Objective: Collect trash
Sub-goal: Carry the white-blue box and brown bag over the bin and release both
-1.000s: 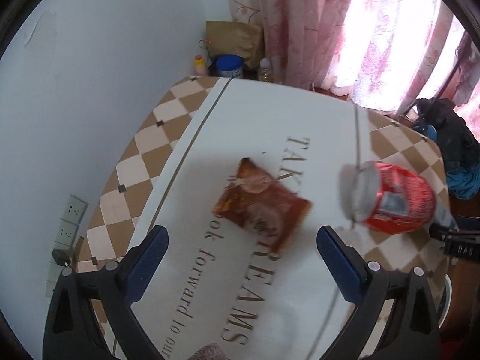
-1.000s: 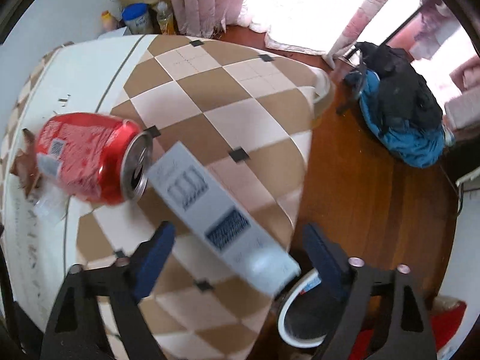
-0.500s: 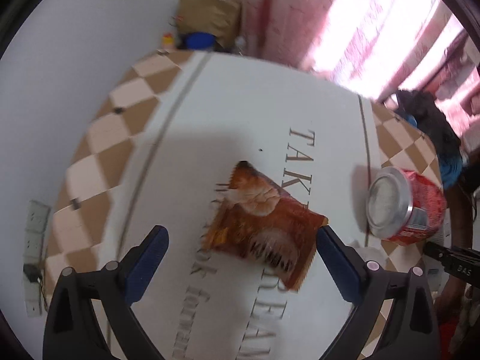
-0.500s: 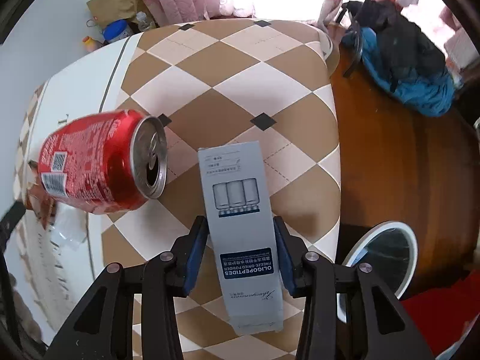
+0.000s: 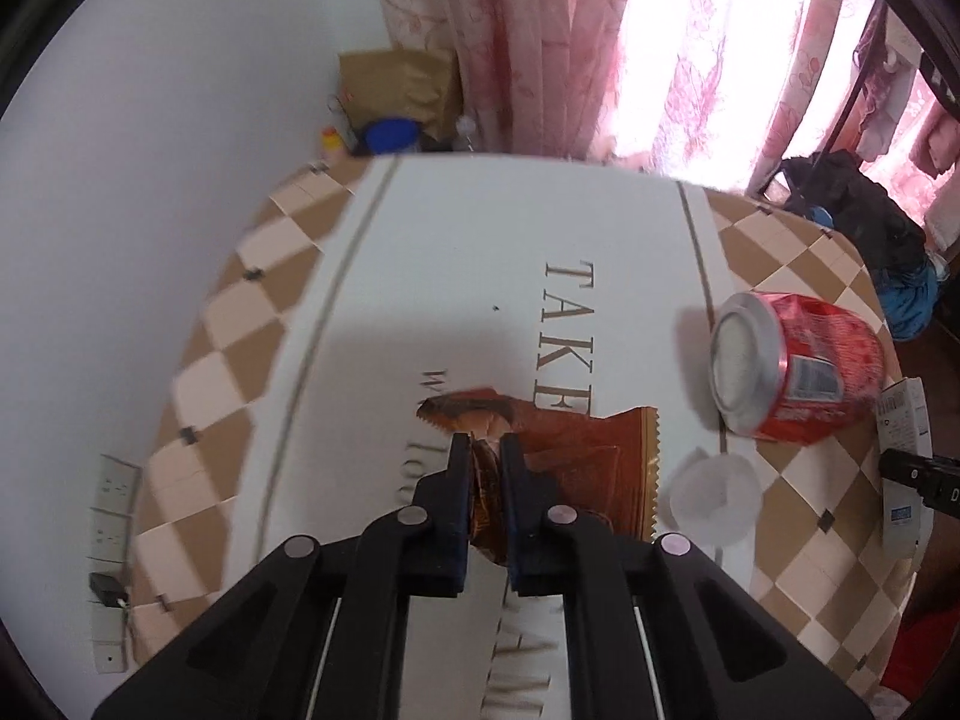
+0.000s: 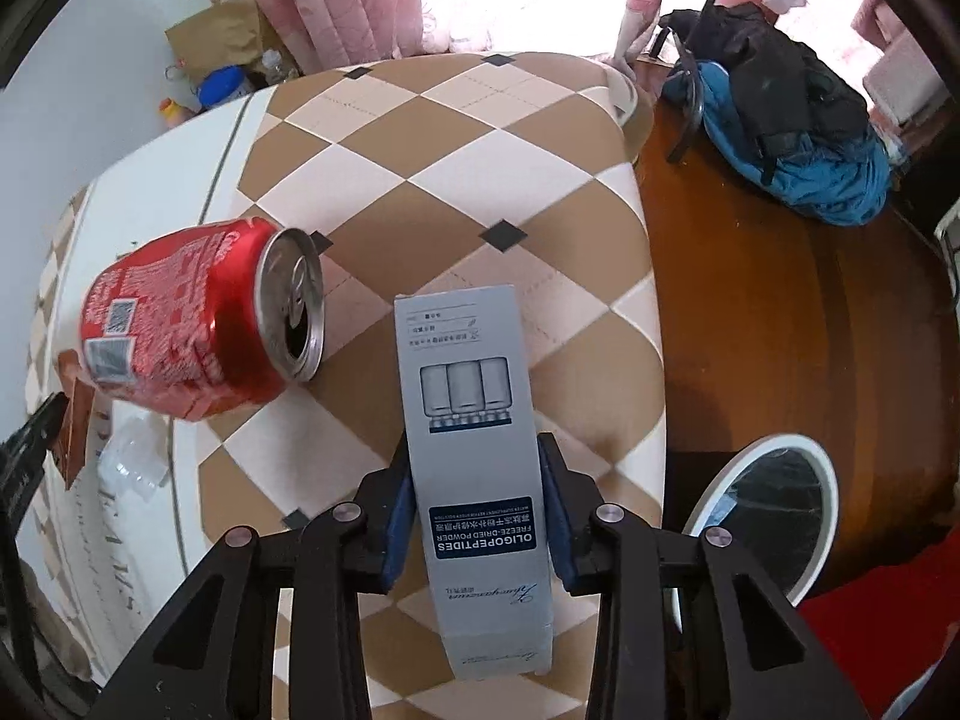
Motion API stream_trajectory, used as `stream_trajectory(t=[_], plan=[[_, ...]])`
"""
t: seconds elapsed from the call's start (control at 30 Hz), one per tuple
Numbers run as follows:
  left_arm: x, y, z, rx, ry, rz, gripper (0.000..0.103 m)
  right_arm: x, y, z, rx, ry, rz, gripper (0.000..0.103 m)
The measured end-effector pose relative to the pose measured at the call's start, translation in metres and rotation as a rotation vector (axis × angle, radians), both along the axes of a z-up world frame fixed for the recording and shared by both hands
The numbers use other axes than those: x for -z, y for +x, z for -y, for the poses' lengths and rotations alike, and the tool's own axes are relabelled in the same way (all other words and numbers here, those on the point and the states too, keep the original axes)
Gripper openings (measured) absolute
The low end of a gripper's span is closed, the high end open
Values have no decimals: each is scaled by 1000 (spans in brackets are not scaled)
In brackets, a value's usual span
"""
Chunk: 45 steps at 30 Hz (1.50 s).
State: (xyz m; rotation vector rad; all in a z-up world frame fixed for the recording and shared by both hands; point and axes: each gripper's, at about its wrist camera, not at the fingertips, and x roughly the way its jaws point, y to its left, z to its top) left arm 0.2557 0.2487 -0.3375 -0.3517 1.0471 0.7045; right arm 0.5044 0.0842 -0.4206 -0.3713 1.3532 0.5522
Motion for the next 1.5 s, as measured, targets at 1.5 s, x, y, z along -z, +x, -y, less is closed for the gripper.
stream_trajectory(t=[1.5], plan=[[-10,207,401,598,-374,-23,11,-35,54,439,482,241,-63,39]])
